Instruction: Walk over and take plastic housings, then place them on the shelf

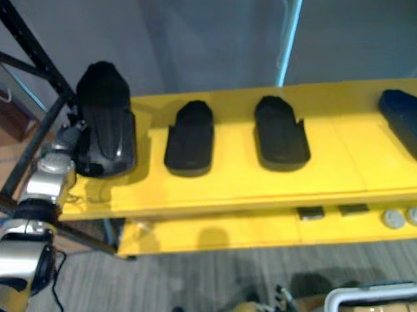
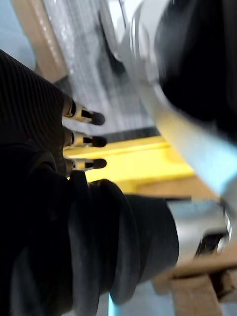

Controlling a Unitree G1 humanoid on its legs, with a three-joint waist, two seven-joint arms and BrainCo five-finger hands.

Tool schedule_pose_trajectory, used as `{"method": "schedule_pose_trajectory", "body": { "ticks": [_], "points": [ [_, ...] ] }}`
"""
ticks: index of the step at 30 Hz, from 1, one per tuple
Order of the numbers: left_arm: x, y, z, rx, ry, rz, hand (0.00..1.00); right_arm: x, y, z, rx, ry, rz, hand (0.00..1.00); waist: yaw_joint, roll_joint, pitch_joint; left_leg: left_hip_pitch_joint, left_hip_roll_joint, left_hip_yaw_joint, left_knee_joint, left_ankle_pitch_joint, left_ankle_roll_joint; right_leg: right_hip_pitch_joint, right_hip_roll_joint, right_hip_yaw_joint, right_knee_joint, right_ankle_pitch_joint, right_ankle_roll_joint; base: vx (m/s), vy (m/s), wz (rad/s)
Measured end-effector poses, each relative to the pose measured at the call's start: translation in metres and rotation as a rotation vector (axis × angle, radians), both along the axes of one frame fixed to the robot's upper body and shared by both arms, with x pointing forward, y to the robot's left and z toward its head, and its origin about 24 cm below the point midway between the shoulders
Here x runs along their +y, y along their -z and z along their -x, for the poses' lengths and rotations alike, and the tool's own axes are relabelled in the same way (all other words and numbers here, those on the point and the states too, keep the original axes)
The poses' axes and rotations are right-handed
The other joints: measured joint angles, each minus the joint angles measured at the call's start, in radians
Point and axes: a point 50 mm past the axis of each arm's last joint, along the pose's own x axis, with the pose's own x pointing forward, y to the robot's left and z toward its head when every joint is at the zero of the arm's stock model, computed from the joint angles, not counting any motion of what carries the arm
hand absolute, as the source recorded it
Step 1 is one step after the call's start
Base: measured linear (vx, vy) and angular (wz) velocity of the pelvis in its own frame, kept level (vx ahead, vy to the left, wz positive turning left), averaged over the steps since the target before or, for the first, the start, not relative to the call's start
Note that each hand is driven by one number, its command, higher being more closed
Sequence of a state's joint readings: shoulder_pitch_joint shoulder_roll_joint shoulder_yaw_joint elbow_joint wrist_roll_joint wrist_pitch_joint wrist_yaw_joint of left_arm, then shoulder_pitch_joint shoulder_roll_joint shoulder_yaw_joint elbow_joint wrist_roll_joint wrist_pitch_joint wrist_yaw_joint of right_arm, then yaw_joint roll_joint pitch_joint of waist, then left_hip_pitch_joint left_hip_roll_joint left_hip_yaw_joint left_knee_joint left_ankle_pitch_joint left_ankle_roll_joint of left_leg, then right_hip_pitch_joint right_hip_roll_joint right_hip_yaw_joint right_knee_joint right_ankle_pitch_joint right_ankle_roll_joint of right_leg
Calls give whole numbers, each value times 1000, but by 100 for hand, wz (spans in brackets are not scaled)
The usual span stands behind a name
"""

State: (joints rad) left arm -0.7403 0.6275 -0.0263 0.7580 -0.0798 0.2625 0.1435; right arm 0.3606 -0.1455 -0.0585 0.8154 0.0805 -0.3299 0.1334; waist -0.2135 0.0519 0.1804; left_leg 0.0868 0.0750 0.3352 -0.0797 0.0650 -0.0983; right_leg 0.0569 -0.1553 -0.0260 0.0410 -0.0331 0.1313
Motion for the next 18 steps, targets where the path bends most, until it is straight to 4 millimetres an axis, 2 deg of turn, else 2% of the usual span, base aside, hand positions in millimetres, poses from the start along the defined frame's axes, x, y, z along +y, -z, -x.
{"method": "schedule_pose_trajectory", "body": {
  "ticks": [4,6,10,14,18],
  "points": [
    [-2,-7,-3,-15,11,1,100,1,-2,-1,-23,-25,12,0,1,8,9,-21,-8,-30,-1,3,5,-9,-12,-27,-3,-9,-7,-69,14,19],
    [-2,-21,-7,-46,22,-14,100,5,-6,-11,-74,-85,17,0,2,13,21,-59,-14,-66,-2,14,9,-27,-19,-58,-2,-7,-5,-54,7,42],
    [14,-33,-1,-35,10,-93,100,14,-15,-30,-153,-173,11,0,11,9,42,-75,-17,-81,-2,18,12,-28,-21,-77,-12,-2,2,10,5,15],
    [22,-39,2,-27,-6,-154,100,17,-19,-37,-183,-221,14,0,25,7,43,-82,-22,-83,-1,19,13,-21,-19,-82,-20,9,8,83,4,7],
    [18,-49,-3,-37,9,-216,100,16,-21,-42,-195,-271,25,0,23,7,47,-88,-18,-82,-1,19,13,-27,-14,-82,-20,13,3,48,-3,-2]
  ]
}}
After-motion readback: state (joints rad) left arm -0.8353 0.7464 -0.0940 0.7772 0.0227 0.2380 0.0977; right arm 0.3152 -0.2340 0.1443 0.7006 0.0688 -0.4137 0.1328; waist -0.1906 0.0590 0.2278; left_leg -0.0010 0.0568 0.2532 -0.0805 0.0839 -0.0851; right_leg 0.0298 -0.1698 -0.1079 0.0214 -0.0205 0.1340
